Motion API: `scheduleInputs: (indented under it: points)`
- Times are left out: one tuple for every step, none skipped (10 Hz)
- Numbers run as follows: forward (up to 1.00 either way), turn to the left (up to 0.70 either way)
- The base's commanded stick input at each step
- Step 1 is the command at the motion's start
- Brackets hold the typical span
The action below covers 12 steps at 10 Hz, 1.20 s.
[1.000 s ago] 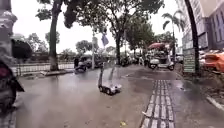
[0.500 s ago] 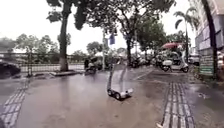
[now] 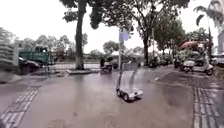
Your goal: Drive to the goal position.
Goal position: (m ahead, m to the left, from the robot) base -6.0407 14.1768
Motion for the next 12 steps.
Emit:
scheduleInputs:
  points:
    - [0.43,0.25]
    - [0.43,0.25]
    - [0.43,0.25]
    - [0.43,0.25]
    - [0.43,0.25]
    - [0.43,0.25]
    - [0.44,0.26]
    - [0.45,0.26]
    - [0.45,0.26]
    - [0.45,0.09]
    - [0.45,0.03]
    - [0.61,0.02]
